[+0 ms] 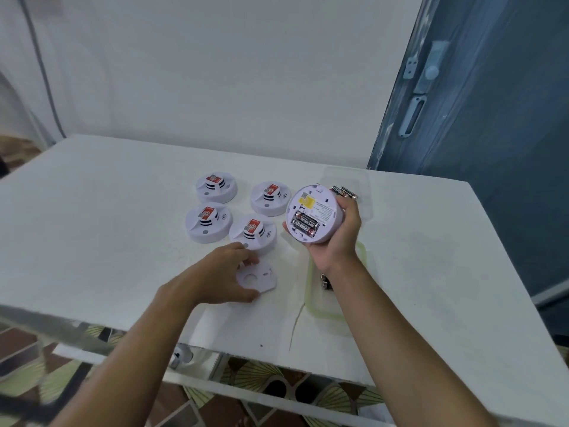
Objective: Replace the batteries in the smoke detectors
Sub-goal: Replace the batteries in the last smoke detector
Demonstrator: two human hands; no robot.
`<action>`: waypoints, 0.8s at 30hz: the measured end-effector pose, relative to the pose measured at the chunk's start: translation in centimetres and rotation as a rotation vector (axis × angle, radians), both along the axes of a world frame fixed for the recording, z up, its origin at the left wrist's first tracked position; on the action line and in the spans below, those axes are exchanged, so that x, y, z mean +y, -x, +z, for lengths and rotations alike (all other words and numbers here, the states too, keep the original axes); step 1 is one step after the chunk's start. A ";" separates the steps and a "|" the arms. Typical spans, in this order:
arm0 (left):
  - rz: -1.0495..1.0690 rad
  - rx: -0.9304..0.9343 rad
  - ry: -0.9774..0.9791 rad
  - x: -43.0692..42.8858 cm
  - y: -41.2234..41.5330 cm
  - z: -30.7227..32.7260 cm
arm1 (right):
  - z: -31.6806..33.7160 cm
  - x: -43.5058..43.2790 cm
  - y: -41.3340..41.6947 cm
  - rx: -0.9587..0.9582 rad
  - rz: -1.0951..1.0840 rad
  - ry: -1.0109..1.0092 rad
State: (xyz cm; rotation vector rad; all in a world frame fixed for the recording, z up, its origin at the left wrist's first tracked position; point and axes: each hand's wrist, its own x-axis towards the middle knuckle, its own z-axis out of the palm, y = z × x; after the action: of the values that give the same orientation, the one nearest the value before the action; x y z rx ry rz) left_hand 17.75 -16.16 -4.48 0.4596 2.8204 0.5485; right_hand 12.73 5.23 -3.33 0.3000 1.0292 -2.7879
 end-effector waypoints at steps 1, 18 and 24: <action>-0.001 0.000 0.007 0.0 0.0 0.1 | -0.1 0.0 0.0 -0.002 0.007 0.010; 0.045 0.201 -0.130 2.3 0.8 3.0 | 0.3 0.1 -0.9 0.007 0.041 0.097; 0.184 0.371 -0.453 6.7 1.1 3.9 | 0.4 0.0 -1.1 0.034 -0.011 0.062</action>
State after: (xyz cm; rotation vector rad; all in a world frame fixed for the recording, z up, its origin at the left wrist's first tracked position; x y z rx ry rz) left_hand 16.68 -9.50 -0.55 0.4163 3.0996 1.2749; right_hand 13.87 5.19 -2.91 0.2520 0.9488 -2.8374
